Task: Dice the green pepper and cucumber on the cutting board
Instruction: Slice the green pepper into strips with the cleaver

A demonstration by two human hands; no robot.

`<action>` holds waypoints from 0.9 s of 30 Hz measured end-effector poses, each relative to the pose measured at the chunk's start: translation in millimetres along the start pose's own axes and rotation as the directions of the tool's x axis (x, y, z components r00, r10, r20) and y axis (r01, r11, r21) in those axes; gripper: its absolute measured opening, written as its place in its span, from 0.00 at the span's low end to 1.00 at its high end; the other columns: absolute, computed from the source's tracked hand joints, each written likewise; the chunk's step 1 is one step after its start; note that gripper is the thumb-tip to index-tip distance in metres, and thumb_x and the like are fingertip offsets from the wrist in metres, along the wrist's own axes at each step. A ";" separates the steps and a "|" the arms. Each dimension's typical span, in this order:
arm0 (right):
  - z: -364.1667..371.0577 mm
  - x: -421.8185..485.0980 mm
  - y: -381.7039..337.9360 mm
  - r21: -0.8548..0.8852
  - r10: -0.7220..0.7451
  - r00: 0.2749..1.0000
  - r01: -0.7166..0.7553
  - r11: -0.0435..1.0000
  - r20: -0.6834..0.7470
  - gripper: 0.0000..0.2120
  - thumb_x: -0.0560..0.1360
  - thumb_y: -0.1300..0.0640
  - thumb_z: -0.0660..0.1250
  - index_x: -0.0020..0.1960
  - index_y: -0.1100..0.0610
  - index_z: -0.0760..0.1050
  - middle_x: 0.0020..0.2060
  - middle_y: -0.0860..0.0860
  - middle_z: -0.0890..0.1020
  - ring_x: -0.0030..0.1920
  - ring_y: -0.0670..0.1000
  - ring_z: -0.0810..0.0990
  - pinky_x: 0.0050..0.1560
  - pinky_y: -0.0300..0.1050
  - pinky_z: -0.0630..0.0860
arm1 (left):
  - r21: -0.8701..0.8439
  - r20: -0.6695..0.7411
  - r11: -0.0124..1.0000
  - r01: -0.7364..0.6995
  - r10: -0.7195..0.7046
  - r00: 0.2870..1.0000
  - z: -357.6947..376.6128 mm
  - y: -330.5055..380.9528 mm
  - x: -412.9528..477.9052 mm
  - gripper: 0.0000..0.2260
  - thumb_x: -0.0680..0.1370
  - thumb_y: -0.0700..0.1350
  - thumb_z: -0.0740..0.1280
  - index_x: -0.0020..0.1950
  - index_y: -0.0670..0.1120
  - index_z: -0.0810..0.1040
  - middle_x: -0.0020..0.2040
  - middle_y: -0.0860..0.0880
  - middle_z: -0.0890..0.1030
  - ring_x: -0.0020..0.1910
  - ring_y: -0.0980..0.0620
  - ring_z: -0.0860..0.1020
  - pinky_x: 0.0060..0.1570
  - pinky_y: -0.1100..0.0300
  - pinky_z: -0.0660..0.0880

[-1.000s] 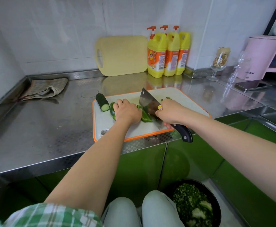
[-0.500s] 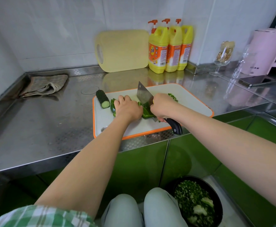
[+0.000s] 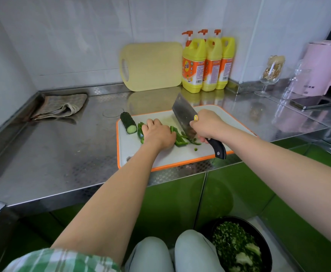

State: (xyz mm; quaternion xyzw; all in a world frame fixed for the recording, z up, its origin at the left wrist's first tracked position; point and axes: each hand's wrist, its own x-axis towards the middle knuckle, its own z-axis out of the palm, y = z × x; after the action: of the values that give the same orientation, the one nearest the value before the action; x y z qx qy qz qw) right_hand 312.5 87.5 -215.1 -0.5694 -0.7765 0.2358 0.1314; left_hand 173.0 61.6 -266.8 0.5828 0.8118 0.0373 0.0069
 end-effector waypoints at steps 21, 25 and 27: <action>8.5 -14.9 0.9 -0.323 -0.025 0.992 0.064 0.944 0.124 0.04 0.75 0.66 0.68 0.43 0.66 0.78 0.34 0.58 0.81 0.35 0.57 0.79 0.45 0.47 0.80 | -0.002 0.004 1.000 0.004 -0.004 1.000 1.1 0.1 0.5 0.22 0.82 0.54 0.51 0.65 0.44 0.76 0.67 0.40 0.67 0.66 0.39 0.61 0.63 0.47 0.59; 10.9 -13.8 -12.0 -0.377 -0.024 0.994 0.064 0.924 0.110 0.08 0.76 0.64 0.65 0.42 0.66 0.80 0.15 0.53 0.74 0.26 0.52 0.76 0.45 0.45 0.82 | -0.042 0.007 0.999 0.000 0.000 1.000 -1.1 -1.1 -0.1 0.22 0.81 0.55 0.52 0.61 0.44 0.78 0.65 0.39 0.68 0.64 0.39 0.62 0.62 0.47 0.60; 12.7 -13.4 -18.8 -0.391 -0.002 0.993 0.047 0.919 0.115 0.08 0.77 0.62 0.65 0.42 0.65 0.79 0.13 0.52 0.72 0.25 0.51 0.76 0.47 0.46 0.81 | -0.077 -0.011 0.997 -0.002 0.001 1.000 -1.6 -2.8 -2.0 0.22 0.81 0.55 0.52 0.60 0.43 0.78 0.65 0.39 0.68 0.64 0.39 0.62 0.61 0.48 0.60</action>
State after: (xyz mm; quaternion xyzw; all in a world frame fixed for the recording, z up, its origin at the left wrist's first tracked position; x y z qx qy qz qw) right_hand 295.3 67.6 -215.4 -0.5602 -0.8212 0.1051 -0.0266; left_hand 170.9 58.8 -265.4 0.5825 0.8093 0.0718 0.0250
